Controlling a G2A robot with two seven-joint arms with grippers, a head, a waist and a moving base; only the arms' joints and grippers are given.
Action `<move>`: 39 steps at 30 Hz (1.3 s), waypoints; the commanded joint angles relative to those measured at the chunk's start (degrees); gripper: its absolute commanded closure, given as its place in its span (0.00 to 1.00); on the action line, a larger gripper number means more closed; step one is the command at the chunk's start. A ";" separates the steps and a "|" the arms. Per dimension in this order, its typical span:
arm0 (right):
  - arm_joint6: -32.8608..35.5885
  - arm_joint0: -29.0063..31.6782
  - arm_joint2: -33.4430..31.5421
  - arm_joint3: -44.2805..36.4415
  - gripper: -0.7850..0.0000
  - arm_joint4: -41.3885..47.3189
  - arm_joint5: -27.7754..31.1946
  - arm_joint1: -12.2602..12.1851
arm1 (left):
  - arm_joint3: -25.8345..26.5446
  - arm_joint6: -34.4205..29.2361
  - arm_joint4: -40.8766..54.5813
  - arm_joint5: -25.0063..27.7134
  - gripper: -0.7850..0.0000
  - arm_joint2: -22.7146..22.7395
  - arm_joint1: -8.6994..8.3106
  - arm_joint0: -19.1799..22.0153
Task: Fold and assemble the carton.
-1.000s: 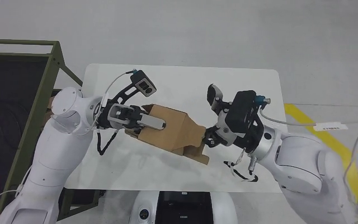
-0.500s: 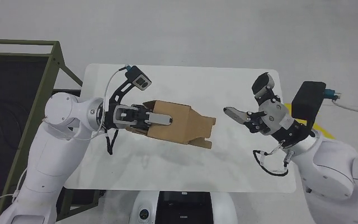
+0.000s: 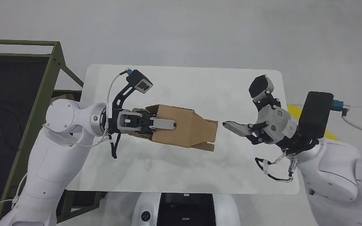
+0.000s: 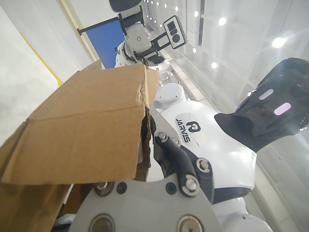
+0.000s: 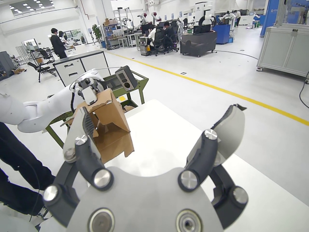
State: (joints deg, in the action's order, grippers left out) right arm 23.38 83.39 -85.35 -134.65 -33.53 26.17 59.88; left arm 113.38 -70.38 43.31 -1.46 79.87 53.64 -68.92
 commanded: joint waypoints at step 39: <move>11.61 0.81 3.82 0.00 0.00 9.26 -3.20 -0.54 | 1.63 0.92 -0.19 0.55 1.00 0.88 0.01 0.22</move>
State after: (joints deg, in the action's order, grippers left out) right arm 35.33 84.15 -81.45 -134.65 -24.53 22.75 59.34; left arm 115.02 -69.46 43.15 -0.89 80.76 53.65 -68.72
